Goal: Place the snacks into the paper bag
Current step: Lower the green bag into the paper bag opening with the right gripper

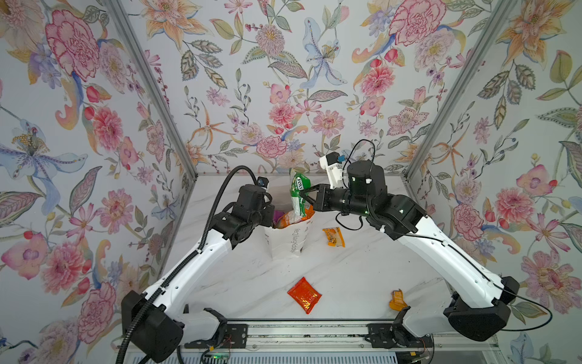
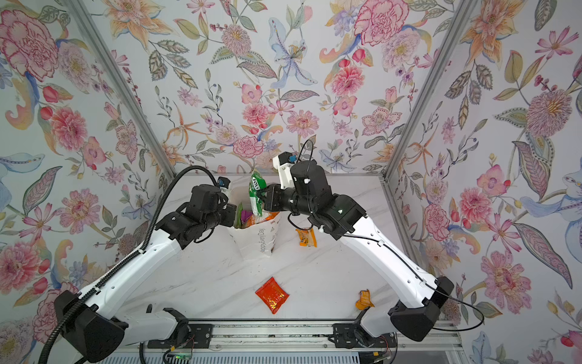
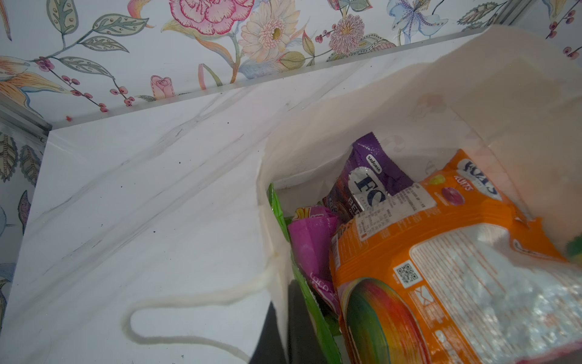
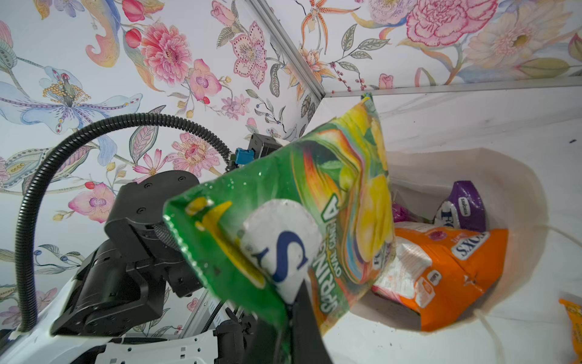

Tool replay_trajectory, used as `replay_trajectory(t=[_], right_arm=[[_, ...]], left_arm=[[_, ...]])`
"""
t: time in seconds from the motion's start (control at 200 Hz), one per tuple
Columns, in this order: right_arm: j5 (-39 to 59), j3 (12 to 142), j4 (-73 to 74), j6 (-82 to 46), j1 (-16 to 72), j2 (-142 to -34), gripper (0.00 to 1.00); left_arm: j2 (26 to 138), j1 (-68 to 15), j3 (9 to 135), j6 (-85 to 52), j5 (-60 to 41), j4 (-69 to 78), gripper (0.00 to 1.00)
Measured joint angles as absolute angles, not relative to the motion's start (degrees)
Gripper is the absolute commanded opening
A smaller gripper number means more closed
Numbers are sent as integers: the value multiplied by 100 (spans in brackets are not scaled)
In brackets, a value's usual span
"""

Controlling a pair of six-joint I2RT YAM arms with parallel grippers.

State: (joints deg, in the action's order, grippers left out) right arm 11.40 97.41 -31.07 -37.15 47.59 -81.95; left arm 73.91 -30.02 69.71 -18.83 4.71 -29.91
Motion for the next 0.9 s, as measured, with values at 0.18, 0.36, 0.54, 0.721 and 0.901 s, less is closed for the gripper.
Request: replay_trajectory(t=[0.18,0.36,0.54,0.721,0.901], right_arm=[[1140,9747,-3151,-3874,4886,-8385,0],[1138,9747,-3249,-3997,4910,-8597,0],[1138,9749,-3253,-4086,4917,-8615,0],[1109,9751,-3262,-4154,4917,-8665,0],[1057,9751,-3280,-4235,4917,-8764,0]], left_arm=[[7391,-3002,6971,-1883,471,-2991,0],[7391,-3002,6971,-1883,471,-2991,0],[7391,-3002,6971,-1883,471,-2991,0],[7391,-3002,6971,-1883,471,-2991,0],[7391,-3002,6971,-1883,471,-2991,0]])
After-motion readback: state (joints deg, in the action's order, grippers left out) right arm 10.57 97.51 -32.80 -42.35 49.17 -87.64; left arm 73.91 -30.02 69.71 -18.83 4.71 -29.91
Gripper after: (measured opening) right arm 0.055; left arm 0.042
